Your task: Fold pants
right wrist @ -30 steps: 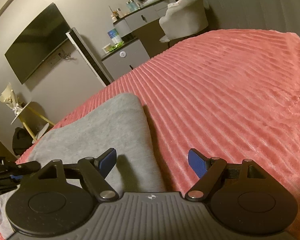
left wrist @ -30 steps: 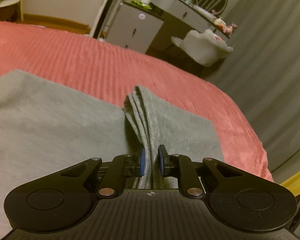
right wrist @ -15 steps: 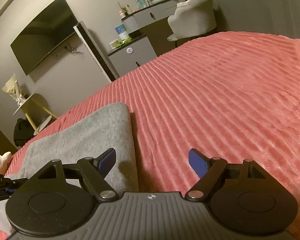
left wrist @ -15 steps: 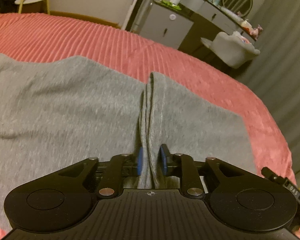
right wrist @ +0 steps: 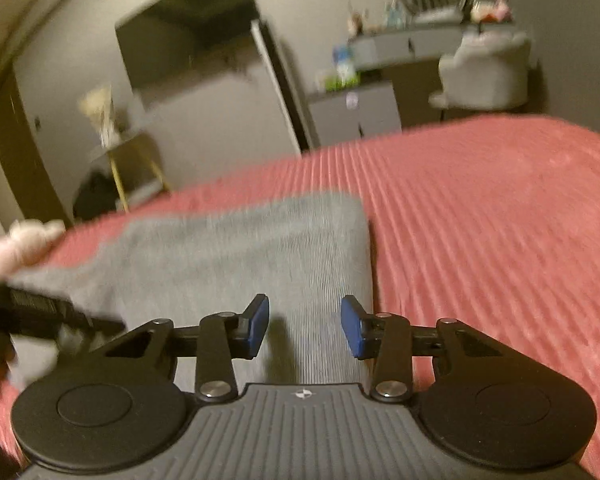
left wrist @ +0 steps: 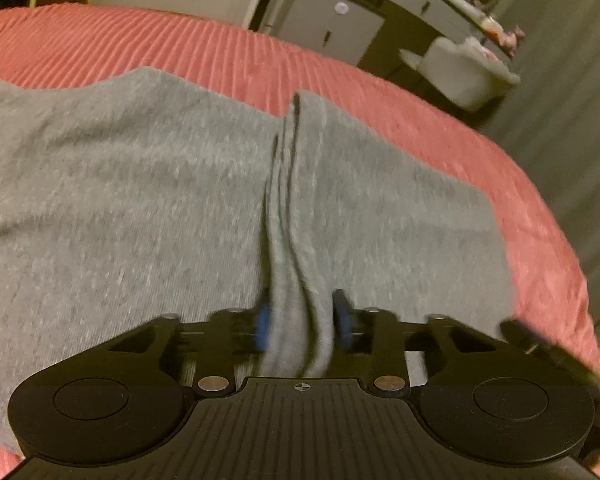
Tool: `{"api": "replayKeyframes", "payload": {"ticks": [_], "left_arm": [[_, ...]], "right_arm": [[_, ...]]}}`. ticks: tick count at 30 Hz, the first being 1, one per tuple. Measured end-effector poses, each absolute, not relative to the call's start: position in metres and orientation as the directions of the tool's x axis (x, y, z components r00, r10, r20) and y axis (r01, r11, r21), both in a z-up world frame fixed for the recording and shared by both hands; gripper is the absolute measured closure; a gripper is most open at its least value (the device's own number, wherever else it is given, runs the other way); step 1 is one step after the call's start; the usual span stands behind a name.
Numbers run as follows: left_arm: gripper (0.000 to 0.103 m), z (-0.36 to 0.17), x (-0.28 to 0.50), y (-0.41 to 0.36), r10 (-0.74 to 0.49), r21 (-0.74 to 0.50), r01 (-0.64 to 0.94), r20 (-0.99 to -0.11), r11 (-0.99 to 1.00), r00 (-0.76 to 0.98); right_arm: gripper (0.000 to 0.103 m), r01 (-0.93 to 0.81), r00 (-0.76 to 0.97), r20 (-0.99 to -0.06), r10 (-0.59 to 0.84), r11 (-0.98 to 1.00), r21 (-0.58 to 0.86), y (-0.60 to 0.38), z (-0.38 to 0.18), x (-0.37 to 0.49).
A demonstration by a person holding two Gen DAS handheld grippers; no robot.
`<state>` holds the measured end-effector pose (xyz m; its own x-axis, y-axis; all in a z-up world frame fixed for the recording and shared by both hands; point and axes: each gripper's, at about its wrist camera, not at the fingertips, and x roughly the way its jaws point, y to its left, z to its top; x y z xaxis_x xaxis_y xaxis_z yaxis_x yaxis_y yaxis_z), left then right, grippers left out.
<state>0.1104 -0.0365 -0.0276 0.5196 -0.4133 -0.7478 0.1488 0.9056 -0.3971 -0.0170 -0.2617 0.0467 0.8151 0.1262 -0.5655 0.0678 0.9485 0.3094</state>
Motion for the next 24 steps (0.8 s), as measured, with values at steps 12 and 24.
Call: {"api": "replayKeyframes", "payload": {"ticks": [12,24], "left_arm": [[0.085,0.019,0.095,-0.029,-0.385,-0.352,0.184,-0.673,0.918,0.632],[0.083,-0.012,0.098,-0.012,-0.304,-0.311,0.096,-0.740,0.945,0.600]], "right_arm": [[0.062,0.019,0.816,-0.545,0.190,0.935,0.354,-0.259,0.048,-0.016],[0.061,-0.060,0.794,-0.562,0.230,0.951,0.304,-0.243,0.051,-0.015]]}}
